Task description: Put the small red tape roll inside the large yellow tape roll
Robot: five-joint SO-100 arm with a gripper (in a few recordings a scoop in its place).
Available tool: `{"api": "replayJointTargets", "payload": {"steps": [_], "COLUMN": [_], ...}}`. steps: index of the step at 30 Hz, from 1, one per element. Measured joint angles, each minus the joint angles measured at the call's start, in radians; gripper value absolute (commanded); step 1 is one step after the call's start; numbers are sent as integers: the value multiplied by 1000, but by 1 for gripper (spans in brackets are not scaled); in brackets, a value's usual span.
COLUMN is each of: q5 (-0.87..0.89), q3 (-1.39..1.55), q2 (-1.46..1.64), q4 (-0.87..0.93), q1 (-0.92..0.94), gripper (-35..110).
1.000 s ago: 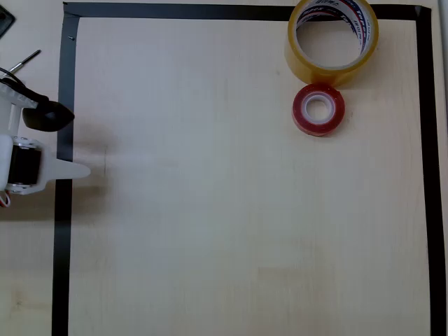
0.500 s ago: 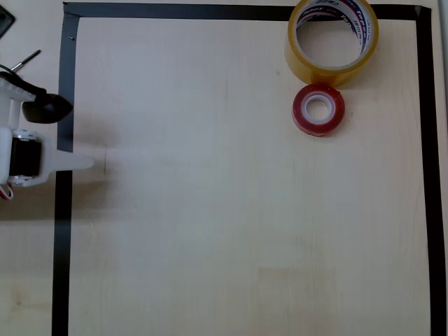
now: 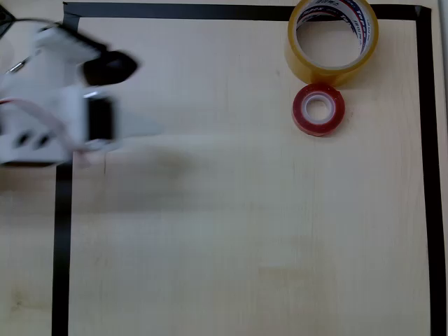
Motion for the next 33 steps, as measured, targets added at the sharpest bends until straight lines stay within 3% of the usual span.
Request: {"api": "replayJointTargets", "payload": {"steps": [9, 18, 33], "q5": [23, 147, 305], "q3": [-426, -483, -790], "q2": [-448, -667, -971], "q4": [-18, -189, -209], "q1": [-72, -77, -61], "gripper": [0, 0, 0]}}
